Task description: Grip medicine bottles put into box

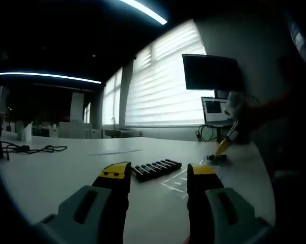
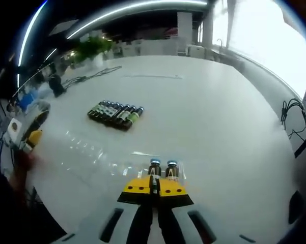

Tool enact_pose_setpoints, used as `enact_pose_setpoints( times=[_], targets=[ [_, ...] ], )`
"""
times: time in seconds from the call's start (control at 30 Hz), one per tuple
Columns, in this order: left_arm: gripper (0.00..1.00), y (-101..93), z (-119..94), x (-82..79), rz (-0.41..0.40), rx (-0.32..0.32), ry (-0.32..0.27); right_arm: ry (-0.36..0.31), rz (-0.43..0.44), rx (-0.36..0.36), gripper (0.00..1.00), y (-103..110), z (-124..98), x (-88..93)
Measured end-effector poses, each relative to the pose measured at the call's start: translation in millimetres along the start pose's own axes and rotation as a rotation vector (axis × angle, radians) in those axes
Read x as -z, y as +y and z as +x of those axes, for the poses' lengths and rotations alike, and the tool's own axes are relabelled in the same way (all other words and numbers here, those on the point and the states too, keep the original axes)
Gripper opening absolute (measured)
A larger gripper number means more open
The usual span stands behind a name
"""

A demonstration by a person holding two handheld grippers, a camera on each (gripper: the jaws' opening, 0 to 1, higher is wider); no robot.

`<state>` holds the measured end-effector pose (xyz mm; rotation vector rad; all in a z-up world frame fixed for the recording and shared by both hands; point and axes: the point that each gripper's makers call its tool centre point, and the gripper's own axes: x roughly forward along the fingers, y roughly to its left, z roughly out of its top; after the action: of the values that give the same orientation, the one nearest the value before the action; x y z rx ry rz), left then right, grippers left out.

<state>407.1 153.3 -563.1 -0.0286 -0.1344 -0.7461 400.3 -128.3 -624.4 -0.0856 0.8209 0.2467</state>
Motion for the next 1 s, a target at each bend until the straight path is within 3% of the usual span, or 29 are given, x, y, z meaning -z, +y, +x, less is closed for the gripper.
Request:
enact_pose_setpoints(
  times=[0.6,0.63,0.67,0.73,1.0],
  targets=[
    [0.37,-0.7,0,0.5,0.005,0.004,0.001,-0.016,-0.050,0.013,0.00,0,2,1.4],
    [0.37,-0.6,0,0.6,0.005,0.004,0.002,0.028,-0.055,0.011,0.00,1,2,10.0],
    [0.37,-0.5,0,0.7,0.004,0.004,0.002,0.036,-0.032,0.016,0.00,2,3,14.2],
    [0.37,-0.6,0,0.8,0.003,0.005,0.002,-0.009,-0.043,0.005,0.00,2,3,7.0],
    [0.37,-0.8,0,0.5,0.005,0.004,0.001,-0.008,0.004,0.020,0.00,1,7,4.8]
  ],
)
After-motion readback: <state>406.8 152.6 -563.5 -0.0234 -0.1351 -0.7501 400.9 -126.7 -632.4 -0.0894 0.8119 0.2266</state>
